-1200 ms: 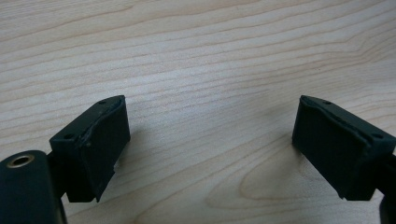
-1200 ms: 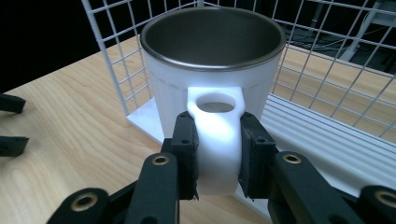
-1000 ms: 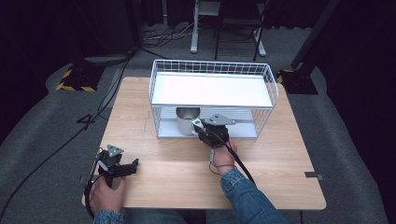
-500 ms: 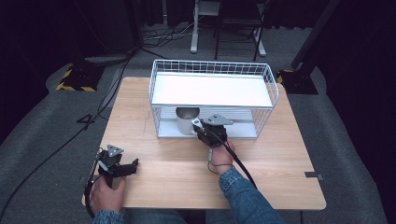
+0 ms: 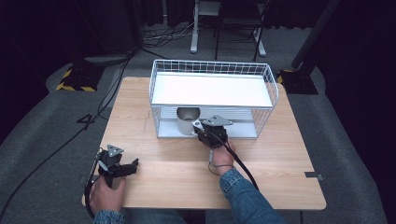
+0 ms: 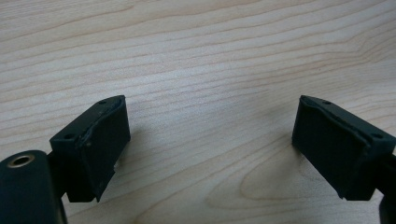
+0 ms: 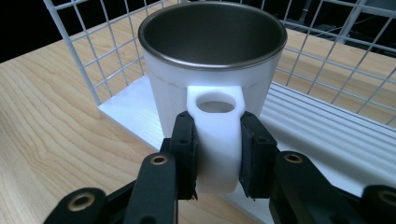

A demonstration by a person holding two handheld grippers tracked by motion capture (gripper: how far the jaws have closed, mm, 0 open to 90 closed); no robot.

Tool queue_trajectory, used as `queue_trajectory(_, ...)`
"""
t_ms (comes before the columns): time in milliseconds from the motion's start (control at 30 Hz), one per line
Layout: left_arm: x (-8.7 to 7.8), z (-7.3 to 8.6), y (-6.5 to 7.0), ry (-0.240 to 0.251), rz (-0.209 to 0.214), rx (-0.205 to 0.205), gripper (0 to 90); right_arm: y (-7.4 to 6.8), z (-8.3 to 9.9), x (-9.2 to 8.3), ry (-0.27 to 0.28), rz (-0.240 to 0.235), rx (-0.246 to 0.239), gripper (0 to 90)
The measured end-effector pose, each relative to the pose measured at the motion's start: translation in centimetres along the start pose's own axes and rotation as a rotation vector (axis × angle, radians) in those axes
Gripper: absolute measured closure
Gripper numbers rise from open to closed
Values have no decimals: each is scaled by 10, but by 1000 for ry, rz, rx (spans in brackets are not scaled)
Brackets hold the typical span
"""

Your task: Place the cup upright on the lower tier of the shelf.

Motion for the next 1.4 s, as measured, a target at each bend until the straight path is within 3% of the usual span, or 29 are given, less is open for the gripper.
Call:
queue_trajectory(367,0,0,0,-1,1,-2,116,-1,-3,-4,10,-22,15,556)
queue_trajectory(500,0,0,0,0,0,0,116,0,-6,-10,18,-17,-2,509)
queue_trajectory(900,0,0,0,0,1,-2,116,6,-12,-56,48,-58,-23,447)
queue_trajectory(1400,0,0,0,-1,1,-2,116,17,-4,-113,20,-61,-57,439)
Point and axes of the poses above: each handheld gripper's, and its own axes: x roughly forward along the jaws, z roughly out of its underside, y roughly to its right, the point moved 5 cm from there along x, roughly forward along the jaws, and after that the axes turned 9 degrees about x, right-handed, at the moved point
